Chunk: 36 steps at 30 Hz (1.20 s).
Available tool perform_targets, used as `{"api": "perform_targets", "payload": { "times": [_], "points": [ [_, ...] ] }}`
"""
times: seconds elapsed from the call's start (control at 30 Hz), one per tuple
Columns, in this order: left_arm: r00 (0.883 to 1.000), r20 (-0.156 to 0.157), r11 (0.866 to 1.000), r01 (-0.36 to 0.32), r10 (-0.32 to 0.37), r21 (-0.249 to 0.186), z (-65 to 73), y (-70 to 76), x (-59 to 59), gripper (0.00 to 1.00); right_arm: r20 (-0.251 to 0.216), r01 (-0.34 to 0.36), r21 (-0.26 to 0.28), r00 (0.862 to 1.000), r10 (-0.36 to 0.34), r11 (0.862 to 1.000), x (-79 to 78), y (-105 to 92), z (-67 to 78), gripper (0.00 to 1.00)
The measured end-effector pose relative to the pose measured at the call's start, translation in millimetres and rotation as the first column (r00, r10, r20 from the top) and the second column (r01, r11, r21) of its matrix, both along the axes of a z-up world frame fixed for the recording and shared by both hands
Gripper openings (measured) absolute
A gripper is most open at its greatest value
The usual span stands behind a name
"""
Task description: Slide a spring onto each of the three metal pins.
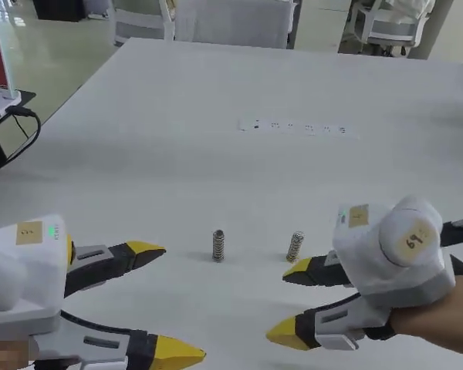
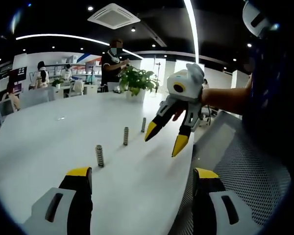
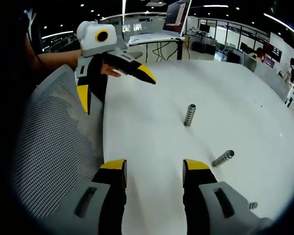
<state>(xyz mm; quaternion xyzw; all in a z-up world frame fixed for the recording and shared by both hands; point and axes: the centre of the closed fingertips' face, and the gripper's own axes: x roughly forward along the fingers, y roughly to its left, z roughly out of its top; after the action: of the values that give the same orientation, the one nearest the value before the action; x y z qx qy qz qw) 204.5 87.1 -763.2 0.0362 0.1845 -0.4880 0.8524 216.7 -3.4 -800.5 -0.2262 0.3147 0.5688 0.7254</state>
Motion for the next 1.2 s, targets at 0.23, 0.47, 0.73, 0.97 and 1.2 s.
{"api": "perform_targets", "payload": {
  "times": [0.23, 0.47, 0.73, 0.97, 1.2],
  "points": [
    [1.000, 0.000, 1.000, -0.005, 0.005, -0.003, -0.2, 0.9, 0.0, 0.82, 0.003, 0.042, 0.074, 0.999, -0.043, 0.996, -0.7, -14.9, 7.2, 0.48],
    [1.000, -0.005, 1.000, -0.006, 0.006, -0.006, -1.9, -0.2, 0.1, 0.82, -0.014, 0.112, 0.095, 0.994, -0.111, 0.989, -2.7, -40.7, 6.8, 0.54],
    [1.000, -0.010, 1.000, -0.005, 0.005, -0.006, -3.6, -2.5, 1.7, 0.83, 0.006, 0.184, 0.118, 0.983, -0.186, 0.976, -1.3, -69.7, 6.2, 0.58],
    [1.000, -0.013, 1.000, -0.004, 0.004, -0.005, -5.3, -3.7, 0.7, 0.83, 0.038, 0.265, 0.152, 0.961, -0.274, 0.952, 10.5, -100.5, 14.0, 0.62],
    [1.000, -0.019, 1.000, 0.004, -0.004, 0.001, -8.8, -5.0, -0.2, 0.84, 0.058, 0.333, 0.167, 0.936, -0.347, 0.928, 19.5, -128.7, 16.9, 0.68]
  ]
}}
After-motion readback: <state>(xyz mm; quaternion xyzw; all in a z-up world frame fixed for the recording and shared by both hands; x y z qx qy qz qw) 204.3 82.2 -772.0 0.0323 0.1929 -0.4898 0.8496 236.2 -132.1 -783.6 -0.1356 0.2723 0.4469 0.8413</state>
